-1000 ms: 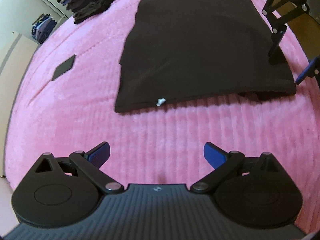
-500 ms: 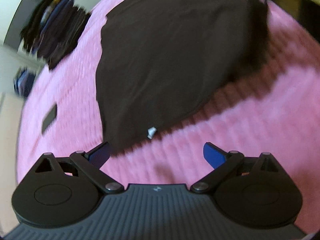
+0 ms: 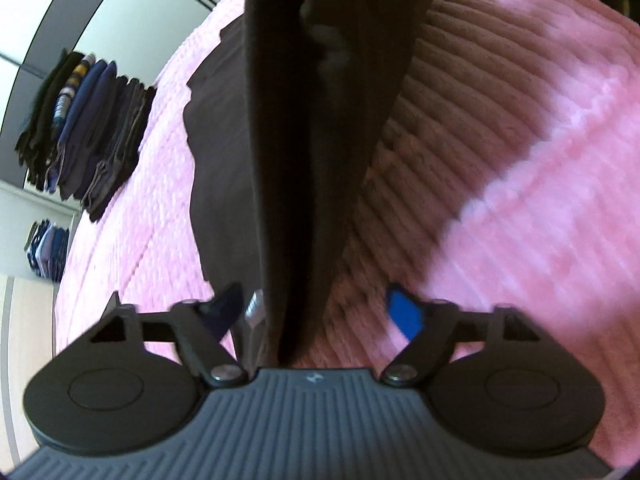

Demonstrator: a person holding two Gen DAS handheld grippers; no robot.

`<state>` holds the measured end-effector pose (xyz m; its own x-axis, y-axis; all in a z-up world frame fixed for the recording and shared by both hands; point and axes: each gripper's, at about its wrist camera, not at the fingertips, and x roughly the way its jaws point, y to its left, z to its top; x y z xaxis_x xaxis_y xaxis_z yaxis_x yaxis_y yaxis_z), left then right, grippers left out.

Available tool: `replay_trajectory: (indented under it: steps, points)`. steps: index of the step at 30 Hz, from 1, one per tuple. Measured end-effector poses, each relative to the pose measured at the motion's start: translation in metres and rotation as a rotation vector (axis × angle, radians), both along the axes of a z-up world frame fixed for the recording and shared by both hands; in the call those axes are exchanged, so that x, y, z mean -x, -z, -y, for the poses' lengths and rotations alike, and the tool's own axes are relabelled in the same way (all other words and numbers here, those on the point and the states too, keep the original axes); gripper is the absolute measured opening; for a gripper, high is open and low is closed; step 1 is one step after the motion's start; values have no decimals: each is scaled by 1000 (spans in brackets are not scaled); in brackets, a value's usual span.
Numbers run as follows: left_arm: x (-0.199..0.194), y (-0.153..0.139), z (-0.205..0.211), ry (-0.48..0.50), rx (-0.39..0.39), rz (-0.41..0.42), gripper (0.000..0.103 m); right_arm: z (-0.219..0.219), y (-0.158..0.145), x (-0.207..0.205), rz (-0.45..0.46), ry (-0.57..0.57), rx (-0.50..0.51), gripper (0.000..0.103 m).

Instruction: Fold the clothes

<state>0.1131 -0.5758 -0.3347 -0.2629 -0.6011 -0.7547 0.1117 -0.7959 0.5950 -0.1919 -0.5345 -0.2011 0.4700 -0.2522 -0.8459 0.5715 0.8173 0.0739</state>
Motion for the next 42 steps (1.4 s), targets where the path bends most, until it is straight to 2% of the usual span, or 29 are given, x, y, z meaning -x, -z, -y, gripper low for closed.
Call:
replay_trajectory:
  steps: [1,2,4,7,12,17,19,22,25,29,33,39,42]
  points:
    - [1,1,2,5,-4,3,50,-3,0,-2,-5,-2,0,6]
    - [1,0,4,8,-3,14,28,-5,0,-2,-10,-2,-2,6]
    - [2,-1,8,13,-1,35,8,-8,-1,0,-16,0,-8,6]
    - [1,-19,16,8,-29,15,7,-10,-9,5,-17,6,-5,6]
    - [15,-69,41,27,6,-2,6,-1,-38,32,22,82,25,5]
    - [68,-128,92,86,28,27,6,28,-66,77,100,194,43,5]
    - [99,-145,115,125,33,51,6,45,-73,100,131,244,39,5]
    - [149,-153,148,179,28,101,6,77,-69,144,179,327,5,5]
    - [201,-142,179,204,-15,141,6,118,-53,195,221,415,-74,5]
    - [269,-111,220,266,-85,216,6,170,-19,254,263,543,-189,5]
    - [320,-75,253,327,-145,278,6,206,25,300,283,659,-282,5]
    - [357,-33,294,354,-242,321,7,231,69,339,301,737,-383,5]
    - [363,-23,308,303,-281,282,19,238,89,347,303,775,-436,5]
